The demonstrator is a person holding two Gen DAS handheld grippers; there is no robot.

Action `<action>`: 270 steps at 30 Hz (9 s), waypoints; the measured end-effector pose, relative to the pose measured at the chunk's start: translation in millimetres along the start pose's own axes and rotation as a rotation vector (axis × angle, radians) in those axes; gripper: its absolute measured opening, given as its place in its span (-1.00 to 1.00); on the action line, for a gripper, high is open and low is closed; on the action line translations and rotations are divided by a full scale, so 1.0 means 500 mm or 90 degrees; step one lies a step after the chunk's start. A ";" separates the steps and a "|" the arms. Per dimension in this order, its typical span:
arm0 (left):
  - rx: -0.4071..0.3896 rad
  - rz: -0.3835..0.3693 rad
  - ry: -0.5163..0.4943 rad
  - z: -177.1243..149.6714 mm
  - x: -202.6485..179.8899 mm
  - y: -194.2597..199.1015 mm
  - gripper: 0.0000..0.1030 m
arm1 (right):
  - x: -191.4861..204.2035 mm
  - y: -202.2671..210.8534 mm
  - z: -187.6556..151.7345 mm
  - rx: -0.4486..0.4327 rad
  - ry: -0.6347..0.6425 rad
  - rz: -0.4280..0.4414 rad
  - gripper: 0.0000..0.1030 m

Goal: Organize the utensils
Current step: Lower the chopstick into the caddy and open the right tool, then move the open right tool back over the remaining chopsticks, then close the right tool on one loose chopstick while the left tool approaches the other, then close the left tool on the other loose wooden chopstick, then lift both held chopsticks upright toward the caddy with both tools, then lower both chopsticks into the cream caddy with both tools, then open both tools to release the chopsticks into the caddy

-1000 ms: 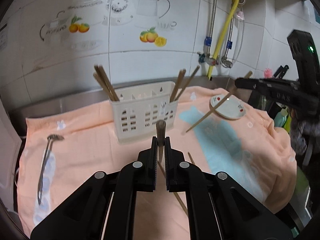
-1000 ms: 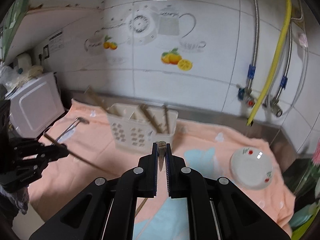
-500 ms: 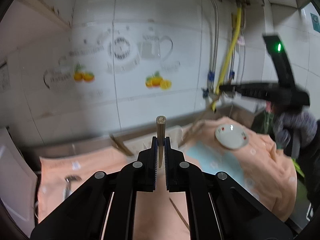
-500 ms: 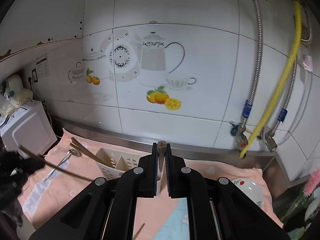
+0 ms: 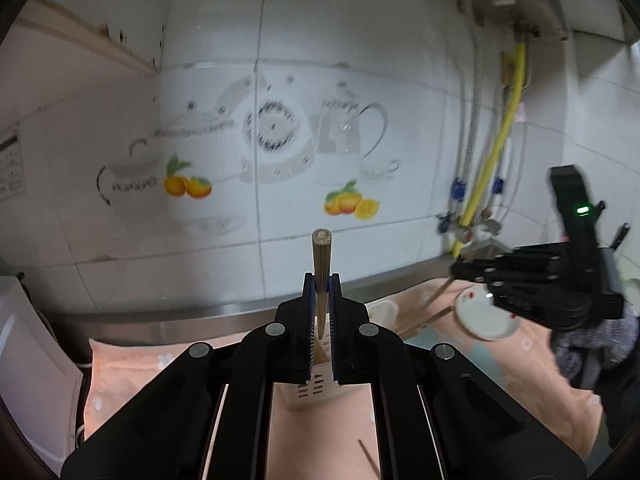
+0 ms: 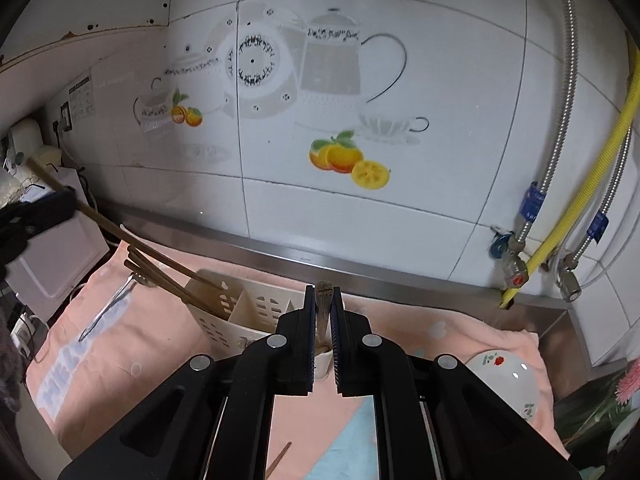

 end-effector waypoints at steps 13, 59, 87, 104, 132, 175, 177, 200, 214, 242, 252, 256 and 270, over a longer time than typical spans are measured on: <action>0.073 -0.006 0.032 -0.057 0.023 -0.100 -0.89 | -0.011 -0.006 -0.013 -0.006 -0.011 -0.001 -0.84; 0.128 0.066 0.099 -0.391 0.066 0.091 0.28 | 0.195 0.036 -0.580 0.112 -0.123 0.034 -0.56; 0.193 0.048 0.151 -0.508 0.030 0.094 0.28 | 0.204 -0.013 -0.616 0.144 -0.182 -0.009 -0.84; 0.259 -0.062 0.101 -0.590 -0.127 0.069 0.25 | 0.178 0.087 -0.609 0.074 -0.133 0.001 -0.87; 0.306 -0.026 0.077 -0.626 -0.190 -0.014 -0.81 | 0.151 0.118 -0.603 0.046 -0.130 0.009 -0.87; 0.127 -0.060 0.026 -0.337 -0.100 0.059 -0.88 | 0.108 0.104 -0.399 -0.009 -0.099 0.073 -0.87; 0.123 -0.058 0.018 -0.319 -0.098 0.058 -0.88 | 0.101 0.110 -0.376 -0.008 -0.094 0.078 -0.87; -0.032 0.008 -0.048 -0.010 -0.078 0.069 -0.88 | -0.048 0.137 -0.006 -0.103 -0.066 0.005 -0.87; -0.003 0.052 -0.007 -0.011 -0.028 -0.056 -0.88 | -0.037 0.019 0.005 -0.065 -0.065 0.018 -0.87; 0.078 0.050 0.018 -0.070 0.000 -0.125 -0.87 | -0.027 -0.065 -0.037 -0.006 -0.064 0.027 -0.85; 0.084 0.054 0.017 -0.073 0.000 -0.125 -0.86 | -0.024 -0.060 -0.038 -0.007 -0.065 0.022 -0.71; 0.086 0.054 0.018 -0.072 0.001 -0.124 -0.86 | -0.022 -0.057 -0.037 -0.009 -0.063 0.021 -0.67; 0.081 0.050 0.028 -0.070 0.005 -0.111 -0.60 | -0.020 -0.038 -0.033 -0.022 -0.057 0.016 -0.31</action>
Point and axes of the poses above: each gripper's, at about its wrist camera, not at the fingertips, and y roughly against the way its jaws point, x to its left, z to its top, the point moved 1 cm from there along -y, roughly the way its jaws point
